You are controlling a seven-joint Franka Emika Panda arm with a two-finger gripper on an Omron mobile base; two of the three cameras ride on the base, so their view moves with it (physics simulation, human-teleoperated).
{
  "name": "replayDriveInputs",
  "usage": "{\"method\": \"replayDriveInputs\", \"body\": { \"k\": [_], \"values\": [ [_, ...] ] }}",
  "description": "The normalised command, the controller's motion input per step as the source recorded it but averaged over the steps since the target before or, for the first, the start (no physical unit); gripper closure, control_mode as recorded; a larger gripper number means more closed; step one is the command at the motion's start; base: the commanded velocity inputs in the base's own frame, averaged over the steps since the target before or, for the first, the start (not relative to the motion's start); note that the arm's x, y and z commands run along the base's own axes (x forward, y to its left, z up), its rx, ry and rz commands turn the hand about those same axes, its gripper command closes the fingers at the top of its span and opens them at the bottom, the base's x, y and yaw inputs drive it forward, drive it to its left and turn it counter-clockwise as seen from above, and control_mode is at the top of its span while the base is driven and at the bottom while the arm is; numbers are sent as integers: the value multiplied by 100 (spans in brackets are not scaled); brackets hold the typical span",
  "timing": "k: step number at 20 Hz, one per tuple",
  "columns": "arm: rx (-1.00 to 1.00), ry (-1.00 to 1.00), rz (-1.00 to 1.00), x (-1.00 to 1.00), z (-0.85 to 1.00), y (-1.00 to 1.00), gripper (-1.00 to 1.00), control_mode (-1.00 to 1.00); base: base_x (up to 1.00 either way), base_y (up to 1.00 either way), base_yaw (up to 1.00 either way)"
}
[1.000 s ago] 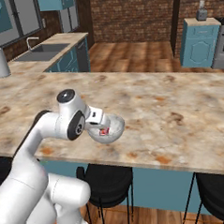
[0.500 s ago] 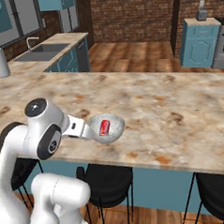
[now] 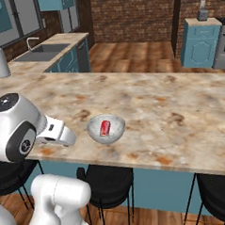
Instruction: Open the fridge, grab two sodas, and place both sodas inside the bowl with ice on the dining counter.
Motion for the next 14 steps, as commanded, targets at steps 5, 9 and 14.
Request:
{"method": "replayDriveInputs", "body": {
  "k": [5, 9, 14],
  "values": [
    [0, -2, -3, -6, 0, 0, -100, 100, -7, -6, -4],
    [0, 0, 0, 0, 0, 0, -100, 100, -21, -67, -31],
    [0, 0, 0, 0, 0, 0, -100, 100, 0, -95, -34]
  ]
}}
